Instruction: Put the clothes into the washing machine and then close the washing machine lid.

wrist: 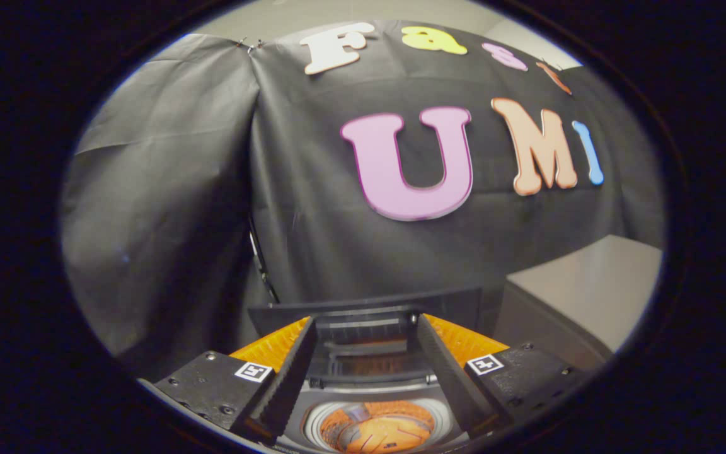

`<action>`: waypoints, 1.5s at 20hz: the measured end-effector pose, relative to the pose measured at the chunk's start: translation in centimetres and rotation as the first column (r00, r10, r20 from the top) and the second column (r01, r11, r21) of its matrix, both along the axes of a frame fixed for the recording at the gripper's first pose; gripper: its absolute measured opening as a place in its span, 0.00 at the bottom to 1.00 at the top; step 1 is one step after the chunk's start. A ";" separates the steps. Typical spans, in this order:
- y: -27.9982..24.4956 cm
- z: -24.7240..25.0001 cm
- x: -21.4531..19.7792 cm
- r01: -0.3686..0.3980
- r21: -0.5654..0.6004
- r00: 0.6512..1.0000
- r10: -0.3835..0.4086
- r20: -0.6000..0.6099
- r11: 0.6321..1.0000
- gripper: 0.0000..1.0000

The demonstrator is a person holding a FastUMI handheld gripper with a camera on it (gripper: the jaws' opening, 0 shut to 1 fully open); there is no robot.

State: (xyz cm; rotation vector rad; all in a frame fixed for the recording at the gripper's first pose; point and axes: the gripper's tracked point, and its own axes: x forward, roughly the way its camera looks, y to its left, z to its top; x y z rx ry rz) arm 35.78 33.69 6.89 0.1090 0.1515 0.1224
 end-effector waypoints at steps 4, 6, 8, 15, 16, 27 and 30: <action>0.5 2.3 3.4 0.003 0.011 0.998 -0.004 0.056 1.000 0.96; 1.0 1.9 6.0 0.022 -0.015 0.998 -0.021 0.052 1.000 0.96; 1.5 1.6 8.4 0.039 -0.078 0.996 -0.033 0.078 0.996 0.96; 2.9 -2.5 12.7 0.027 -0.135 0.999 -0.022 0.037 0.991 0.96; 3.1 -3.6 13.0 0.041 -0.114 0.999 -0.040 0.012 0.993 0.96; 2.7 -5.7 12.9 0.092 -0.120 0.996 -0.091 0.009 0.989 0.96; 2.2 -5.3 11.3 0.100 -0.106 0.994 -0.096 0.045 0.989 0.96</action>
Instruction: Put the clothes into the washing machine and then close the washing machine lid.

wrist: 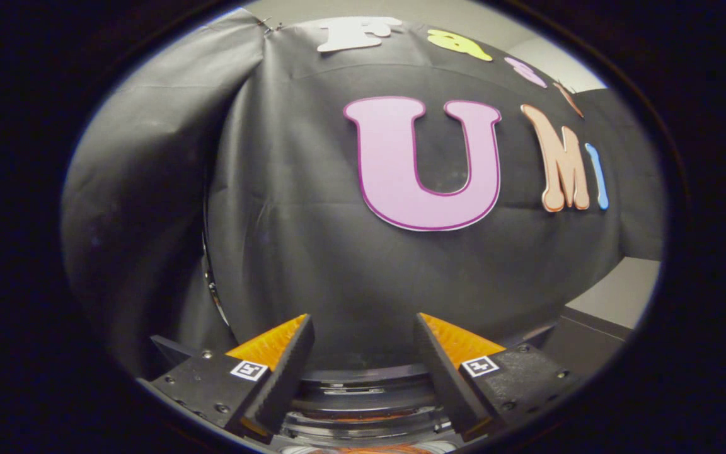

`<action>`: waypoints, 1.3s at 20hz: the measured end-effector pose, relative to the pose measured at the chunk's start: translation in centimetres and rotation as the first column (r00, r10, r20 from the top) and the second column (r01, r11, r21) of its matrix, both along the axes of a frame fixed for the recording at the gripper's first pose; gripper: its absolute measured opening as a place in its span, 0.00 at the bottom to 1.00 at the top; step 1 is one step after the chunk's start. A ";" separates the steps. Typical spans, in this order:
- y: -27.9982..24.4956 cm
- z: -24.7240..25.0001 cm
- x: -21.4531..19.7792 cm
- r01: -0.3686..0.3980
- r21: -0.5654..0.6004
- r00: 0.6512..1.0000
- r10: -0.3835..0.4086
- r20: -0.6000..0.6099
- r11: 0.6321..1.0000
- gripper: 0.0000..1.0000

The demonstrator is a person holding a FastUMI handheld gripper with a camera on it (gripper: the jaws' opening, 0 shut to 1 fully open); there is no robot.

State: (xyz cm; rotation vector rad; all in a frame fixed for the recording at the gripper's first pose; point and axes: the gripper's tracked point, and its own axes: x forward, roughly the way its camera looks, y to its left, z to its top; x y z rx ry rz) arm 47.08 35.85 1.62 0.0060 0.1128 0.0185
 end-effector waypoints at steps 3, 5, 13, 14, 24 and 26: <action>-0.2 0.1 -1.1 -0.006 -0.001 1.000 0.006 -0.006 1.000 0.96; -0.4 0.3 -2.3 -0.008 -0.003 1.000 0.008 0.007 1.000 0.96; -0.5 -0.6 -7.0 -0.010 -0.015 0.998 0.009 -0.058 1.000 0.96; -0.4 -0.7 -7.4 -0.016 -0.010 0.998 0.016 -0.063 1.000 0.96; -0.6 -2.1 -10.3 -0.038 -0.010 0.993 0.036 -0.112 0.999 0.96; -1.0 -2.8 -10.5 -0.034 -0.011 0.991 0.032 -0.132 0.999 0.97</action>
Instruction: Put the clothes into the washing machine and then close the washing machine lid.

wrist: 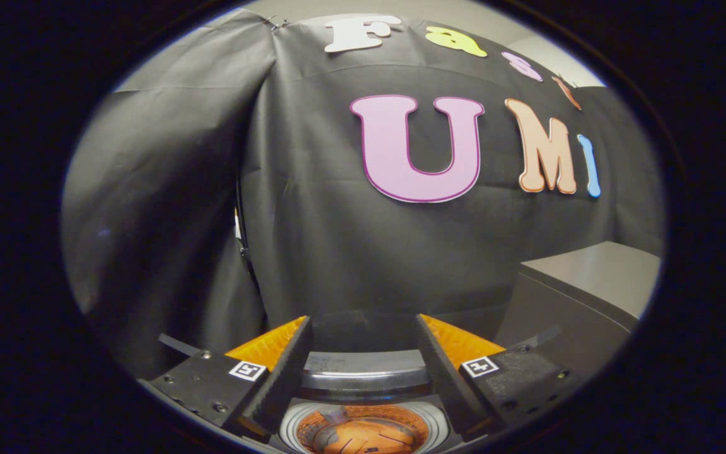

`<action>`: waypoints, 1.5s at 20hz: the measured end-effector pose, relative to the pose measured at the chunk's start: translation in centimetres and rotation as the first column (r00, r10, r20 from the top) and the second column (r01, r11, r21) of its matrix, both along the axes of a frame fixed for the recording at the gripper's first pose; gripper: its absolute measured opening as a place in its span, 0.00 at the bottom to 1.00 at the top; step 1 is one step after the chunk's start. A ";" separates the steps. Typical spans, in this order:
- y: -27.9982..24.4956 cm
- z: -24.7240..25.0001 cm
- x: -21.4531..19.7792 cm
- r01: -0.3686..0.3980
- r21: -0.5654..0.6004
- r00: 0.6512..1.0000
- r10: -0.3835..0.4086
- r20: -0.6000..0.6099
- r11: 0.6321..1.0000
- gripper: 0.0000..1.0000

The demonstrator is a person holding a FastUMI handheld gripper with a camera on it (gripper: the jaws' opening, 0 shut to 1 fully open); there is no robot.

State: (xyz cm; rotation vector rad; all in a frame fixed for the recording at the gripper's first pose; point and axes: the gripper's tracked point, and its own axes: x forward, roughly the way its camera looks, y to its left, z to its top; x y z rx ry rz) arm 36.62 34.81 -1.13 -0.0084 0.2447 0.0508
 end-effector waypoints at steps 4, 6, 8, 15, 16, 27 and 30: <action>-1.1 -4.8 -1.9 0.029 -0.080 0.985 -0.042 -0.169 0.996 0.97; -1.3 -7.3 -2.6 -0.032 -0.193 0.978 -0.009 -0.208 0.981 0.97; -0.2 -10.0 -3.1 -0.109 -0.220 0.964 0.049 -0.260 0.969 0.97; -0.3 -14.0 -4.6 -0.097 -0.077 0.936 0.064 -0.347 0.992 0.98; -0.3 -14.4 -4.7 -0.095 -0.081 0.934 0.060 -0.353 0.992 0.98; -2.1 -10.4 -9.0 -0.063 -0.059 0.961 0.044 -0.274 0.996 0.98; -2.2 -8.4 -11.3 -0.063 -0.036 0.967 0.052 -0.250 0.997 0.98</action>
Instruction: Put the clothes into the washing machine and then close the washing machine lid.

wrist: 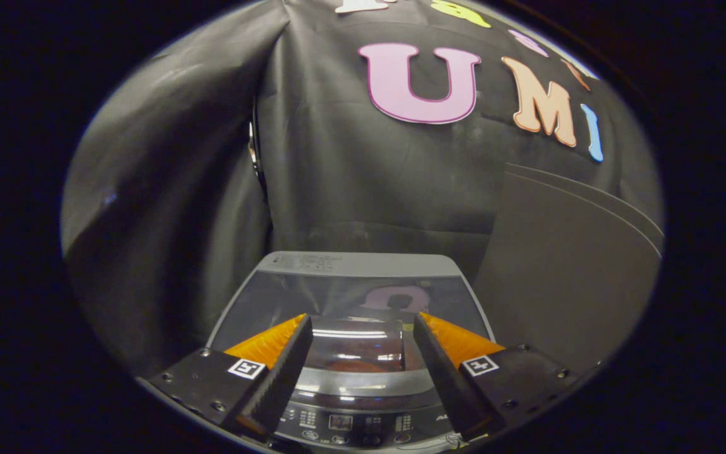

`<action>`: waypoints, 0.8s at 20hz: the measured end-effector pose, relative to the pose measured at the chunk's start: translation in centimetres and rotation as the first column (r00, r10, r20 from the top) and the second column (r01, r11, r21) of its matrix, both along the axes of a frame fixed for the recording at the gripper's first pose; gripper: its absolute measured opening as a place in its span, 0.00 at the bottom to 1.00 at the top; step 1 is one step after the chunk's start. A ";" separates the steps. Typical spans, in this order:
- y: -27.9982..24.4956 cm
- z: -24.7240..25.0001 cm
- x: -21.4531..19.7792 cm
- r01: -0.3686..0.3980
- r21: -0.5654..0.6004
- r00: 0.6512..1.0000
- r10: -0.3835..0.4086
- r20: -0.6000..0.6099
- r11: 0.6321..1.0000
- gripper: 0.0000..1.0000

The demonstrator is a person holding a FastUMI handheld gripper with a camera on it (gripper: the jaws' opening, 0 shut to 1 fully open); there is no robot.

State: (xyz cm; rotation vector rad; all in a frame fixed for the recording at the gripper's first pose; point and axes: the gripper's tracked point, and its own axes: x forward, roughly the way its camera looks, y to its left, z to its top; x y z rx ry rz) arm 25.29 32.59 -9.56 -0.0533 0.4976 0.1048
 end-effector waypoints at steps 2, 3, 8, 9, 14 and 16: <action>-0.7 1.0 -1.3 0.007 -0.009 1.000 -0.007 0.008 1.000 0.98; -0.8 1.5 -2.1 0.014 0.004 1.000 -0.014 0.022 1.000 0.98; -2.8 4.4 -5.4 0.026 0.006 0.996 -0.026 0.088 1.000 0.98; -3.2 4.8 -6.3 0.032 0.002 0.995 -0.032 0.097 0.999 0.98; -4.9 7.3 -10.8 0.048 0.075 0.984 -0.060 0.165 0.996 0.98; -5.6 8.6 -12.3 0.049 0.063 0.976 -0.061 0.209 0.997 0.97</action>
